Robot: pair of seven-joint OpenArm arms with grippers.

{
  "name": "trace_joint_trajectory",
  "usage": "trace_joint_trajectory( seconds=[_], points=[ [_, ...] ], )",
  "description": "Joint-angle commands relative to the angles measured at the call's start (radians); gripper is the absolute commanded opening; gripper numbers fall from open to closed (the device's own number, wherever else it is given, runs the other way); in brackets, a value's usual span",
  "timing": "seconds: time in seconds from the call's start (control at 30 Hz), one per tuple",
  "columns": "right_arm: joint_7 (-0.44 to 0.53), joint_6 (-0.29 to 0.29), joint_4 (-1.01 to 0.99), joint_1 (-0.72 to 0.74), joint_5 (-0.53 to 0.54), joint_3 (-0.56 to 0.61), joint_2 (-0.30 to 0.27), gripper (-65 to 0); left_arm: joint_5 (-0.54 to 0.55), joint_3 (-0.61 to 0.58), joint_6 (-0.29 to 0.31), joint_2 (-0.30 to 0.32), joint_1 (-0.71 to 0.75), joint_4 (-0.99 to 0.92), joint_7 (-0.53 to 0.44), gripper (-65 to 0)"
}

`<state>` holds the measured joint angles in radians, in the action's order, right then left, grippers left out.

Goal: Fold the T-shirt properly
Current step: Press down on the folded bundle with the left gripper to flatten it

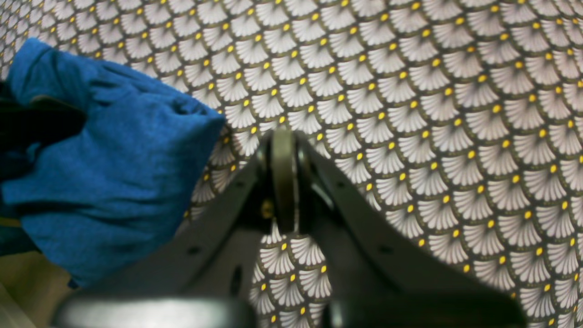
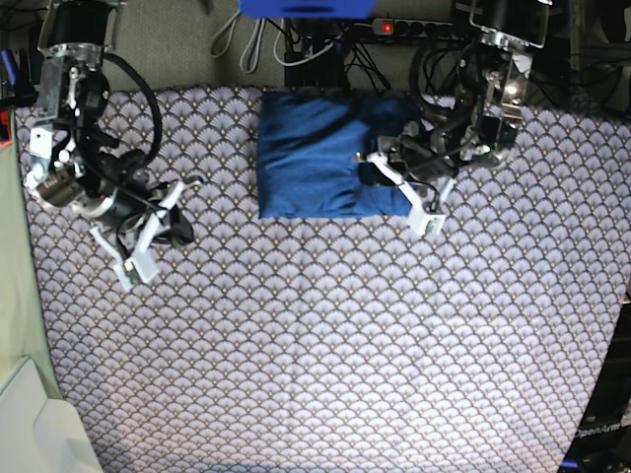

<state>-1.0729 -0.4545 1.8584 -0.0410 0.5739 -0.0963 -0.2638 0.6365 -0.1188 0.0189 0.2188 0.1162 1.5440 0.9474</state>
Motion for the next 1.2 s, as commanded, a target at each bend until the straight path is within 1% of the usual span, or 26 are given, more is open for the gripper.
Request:
trace_joint_trajectory(
  seconds=[0.0,0.07,0.13,0.2,0.37,0.47,0.5,0.63,0.73,0.87,0.97,1.07,1.17],
  points=[
    [0.021,-0.011,0.020,0.008,0.014,-0.009,-0.009,-64.9,-0.031,-0.006,-0.020,0.006,0.015,-0.012,0.075,-56.1],
    [0.021,-0.011,0.020,0.006,0.014,-0.024,-0.009,-64.9,-0.033,-0.005,-0.020,0.006,0.012,-0.015,0.075,-65.0],
    [0.021,-0.011,0.020,0.006,0.014,-0.038,-0.009,-64.9,-0.033,-0.003,-0.020,0.006,0.010,-0.010,0.075,-64.1],
    [0.021,-0.011,0.020,0.006,0.014,-0.056,-0.009,-64.9,-0.033,-0.003,-0.020,0.006,0.004,-0.007,0.075,-64.9],
    [0.021,-0.011,0.020,0.005,0.014,-0.116,-0.010,-64.9,-0.036,-0.011,-0.020,0.006,-0.049,-0.015,0.084,-64.8],
    [0.020,-0.011,0.020,0.005,0.014,-0.156,-0.018,-64.9,-0.086,-0.014,-0.021,0.003,-0.085,-0.015,0.086,-64.8],
    [0.009,-0.011,0.020,0.005,0.014,-0.167,-0.029,-64.9,-0.108,-0.032,-0.021,0.001,-0.102,-0.017,0.086,-64.8],
    [-0.036,-0.011,0.020,0.006,0.014,-0.217,-0.047,-64.9,-0.192,-0.192,-0.021,0.006,-0.181,-0.018,0.086,-64.8],
    [-0.040,-0.011,0.019,0.006,0.014,-0.270,-0.055,-64.9,-0.261,-0.287,-0.021,-0.002,-0.235,-0.018,0.086,-64.8],
    [-0.040,-0.011,0.014,0.006,0.014,-0.337,-0.068,-64.9,-0.335,-0.420,-0.021,-0.020,-0.342,-0.018,0.086,-64.8],
    [-0.042,-0.011,0.014,0.005,0.013,-0.411,-0.068,-64.9,-0.399,-0.497,-0.021,-0.029,-0.395,-0.018,0.077,-64.8],
    [-0.042,-0.011,0.011,0.005,0.010,-0.498,-0.073,-64.7,-0.465,-0.568,-0.021,-0.074,-0.450,-0.055,0.075,-64.8],
    [-0.042,-0.011,0.011,-0.018,0.010,-0.573,-0.084,-64.6,-0.524,-0.626,-0.021,-0.124,-0.488,-0.141,0.075,-64.8]
  ],
)
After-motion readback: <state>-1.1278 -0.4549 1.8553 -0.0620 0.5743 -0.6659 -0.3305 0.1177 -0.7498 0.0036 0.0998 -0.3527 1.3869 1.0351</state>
